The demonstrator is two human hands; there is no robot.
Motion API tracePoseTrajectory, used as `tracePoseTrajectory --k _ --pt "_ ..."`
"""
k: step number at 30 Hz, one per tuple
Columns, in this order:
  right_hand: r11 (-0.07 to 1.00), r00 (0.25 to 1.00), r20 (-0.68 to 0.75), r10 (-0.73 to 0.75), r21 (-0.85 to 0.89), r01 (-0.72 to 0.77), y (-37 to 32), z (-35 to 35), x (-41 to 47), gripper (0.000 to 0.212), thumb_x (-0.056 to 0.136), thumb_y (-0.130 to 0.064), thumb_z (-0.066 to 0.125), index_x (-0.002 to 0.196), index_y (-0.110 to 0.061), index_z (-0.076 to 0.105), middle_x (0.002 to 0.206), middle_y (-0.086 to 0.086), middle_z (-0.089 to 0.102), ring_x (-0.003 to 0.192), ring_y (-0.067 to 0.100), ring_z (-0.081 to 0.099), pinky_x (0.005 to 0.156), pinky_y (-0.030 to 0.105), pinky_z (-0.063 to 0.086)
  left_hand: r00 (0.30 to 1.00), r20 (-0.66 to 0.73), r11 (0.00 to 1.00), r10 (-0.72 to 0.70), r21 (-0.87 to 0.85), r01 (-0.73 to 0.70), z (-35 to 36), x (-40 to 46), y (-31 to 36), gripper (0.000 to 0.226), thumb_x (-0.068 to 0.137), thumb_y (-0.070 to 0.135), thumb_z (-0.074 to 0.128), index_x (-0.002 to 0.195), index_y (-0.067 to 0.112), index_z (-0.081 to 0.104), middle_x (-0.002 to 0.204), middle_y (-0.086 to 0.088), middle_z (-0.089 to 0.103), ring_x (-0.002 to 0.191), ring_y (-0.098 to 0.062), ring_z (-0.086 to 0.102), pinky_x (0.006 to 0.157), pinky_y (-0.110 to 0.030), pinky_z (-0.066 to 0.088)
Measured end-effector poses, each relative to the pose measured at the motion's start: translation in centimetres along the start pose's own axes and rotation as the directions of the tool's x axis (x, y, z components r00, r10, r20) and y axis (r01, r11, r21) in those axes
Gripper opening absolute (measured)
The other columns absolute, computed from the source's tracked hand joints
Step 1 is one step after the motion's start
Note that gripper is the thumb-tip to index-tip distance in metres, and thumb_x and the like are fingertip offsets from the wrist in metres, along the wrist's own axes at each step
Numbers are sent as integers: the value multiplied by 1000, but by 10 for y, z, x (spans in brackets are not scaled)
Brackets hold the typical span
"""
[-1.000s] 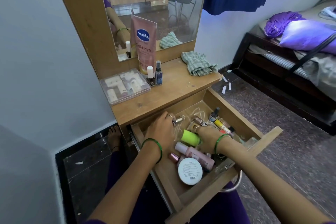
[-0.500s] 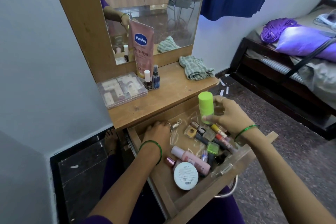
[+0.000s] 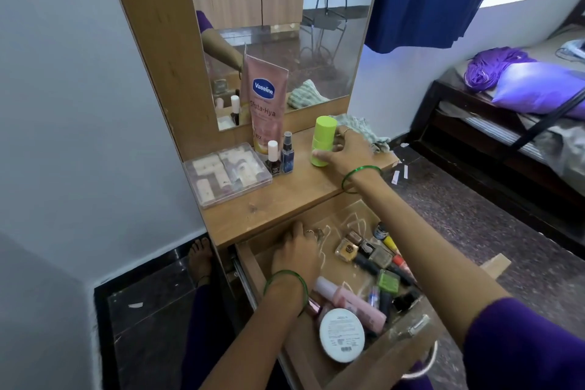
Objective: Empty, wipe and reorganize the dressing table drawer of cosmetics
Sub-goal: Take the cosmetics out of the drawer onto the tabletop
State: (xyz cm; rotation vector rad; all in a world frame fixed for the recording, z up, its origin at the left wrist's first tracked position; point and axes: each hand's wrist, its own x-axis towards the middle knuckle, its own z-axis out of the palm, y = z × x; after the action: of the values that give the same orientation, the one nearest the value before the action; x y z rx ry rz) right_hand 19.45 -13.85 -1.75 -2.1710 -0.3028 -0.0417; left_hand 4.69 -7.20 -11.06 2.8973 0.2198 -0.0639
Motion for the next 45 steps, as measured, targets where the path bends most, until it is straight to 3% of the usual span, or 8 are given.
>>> tracePoseTrajectory --k 5,20,23,27,29,32,38,45 --pt "998 1000 -3 -12 62 12 3 18 19 51 70 -18 81 113 -7 58 101 5 64 80 15 56 84 37 53 992 -126 978 7 -207 -33 -5 -1 0 30 98 29 41 122 12 47 130 -7 40 107 -23 55 79 -33 46" --pt "989 999 37 -22 146 17 -7 43 24 20 79 5 56 95 -7 57 85 5 60 73 12 56 69 15 47 897 -333 569 -290 -814 -118 -59 -51 -19 18 90 20 60 107 22 58 110 5 58 95 -2 58 78 -5 43" --pt "985 999 40 -23 174 15 -3 43 20 20 81 4 52 94 -10 57 83 4 59 70 14 57 72 23 52 906 -212 322 -366 -942 -91 -70 -57 -20 16 88 17 62 102 25 60 102 3 68 91 -3 65 77 -12 49" --pt "946 998 55 38 320 -54 10 30 6 25 86 5 49 91 -19 53 79 0 52 64 12 55 71 34 54 903 62 -408 -426 -903 -130 -89 -65 -20 15 84 7 61 99 5 63 93 -4 71 85 -13 68 81 -21 55" --pt "917 994 87 67 387 -96 15 16 -5 24 89 4 50 91 -19 55 81 0 51 65 11 56 63 28 53 900 70 -523 -431 -832 -186 -96 -69 -20 18 81 8 61 98 1 62 88 -7 69 83 -13 67 83 -21 55" --pt "905 991 108 78 409 -116 24 -8 -30 17 91 -1 53 94 -18 56 85 1 56 71 12 60 65 24 53 879 -16 -422 -477 -873 -245 -104 -73 -22 19 79 11 64 97 5 63 86 -3 69 83 -12 66 82 -20 55" --pt "941 993 85 82 321 -105 45 -44 -99 12 89 -4 55 99 -7 61 91 10 66 78 15 64 69 18 57 771 -299 101 -563 -950 -294 -113 -69 -49 15 90 16 60 104 15 62 75 1 71 77 -5 67 78 -15 51" --pt "990 973 226 40 126 -70 62 -44 -152 13 89 -8 57 91 -18 65 85 3 69 77 12 66 71 23 53 742 -458 590 -490 -801 -105 -97 -42 -95 32 93 17 55 124 10 58 114 2 53 90 4 53 85 -11 45"
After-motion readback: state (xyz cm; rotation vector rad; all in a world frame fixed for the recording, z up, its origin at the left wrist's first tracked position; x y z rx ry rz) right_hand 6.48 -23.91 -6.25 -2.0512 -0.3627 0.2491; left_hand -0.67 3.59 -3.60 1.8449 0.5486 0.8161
